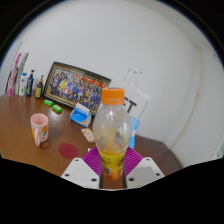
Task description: Pour water
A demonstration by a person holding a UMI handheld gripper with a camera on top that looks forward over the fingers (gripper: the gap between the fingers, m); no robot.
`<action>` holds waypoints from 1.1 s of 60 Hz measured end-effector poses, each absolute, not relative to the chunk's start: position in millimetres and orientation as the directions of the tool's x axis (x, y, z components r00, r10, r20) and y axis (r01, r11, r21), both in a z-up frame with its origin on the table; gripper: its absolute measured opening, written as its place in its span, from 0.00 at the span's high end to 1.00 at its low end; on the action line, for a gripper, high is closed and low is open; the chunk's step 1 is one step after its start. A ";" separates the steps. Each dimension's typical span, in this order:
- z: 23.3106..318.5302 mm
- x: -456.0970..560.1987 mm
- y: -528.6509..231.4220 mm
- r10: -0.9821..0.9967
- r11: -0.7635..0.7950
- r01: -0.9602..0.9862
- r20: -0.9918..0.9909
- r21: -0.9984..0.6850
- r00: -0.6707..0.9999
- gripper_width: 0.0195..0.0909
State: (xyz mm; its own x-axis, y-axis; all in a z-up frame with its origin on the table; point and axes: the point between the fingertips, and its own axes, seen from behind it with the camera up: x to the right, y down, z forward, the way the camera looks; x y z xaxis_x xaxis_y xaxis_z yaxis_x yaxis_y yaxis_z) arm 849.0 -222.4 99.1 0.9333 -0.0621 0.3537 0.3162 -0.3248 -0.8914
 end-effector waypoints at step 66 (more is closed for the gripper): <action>102.8 667.0 -71.8 0.214 -0.225 0.882 0.862 -0.414 0.459 0.91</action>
State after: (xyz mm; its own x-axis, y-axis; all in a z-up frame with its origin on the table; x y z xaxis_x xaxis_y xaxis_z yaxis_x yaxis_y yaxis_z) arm 667.0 -71.8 102.8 0.4589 0.2140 0.8623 0.8822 -0.2249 -0.4136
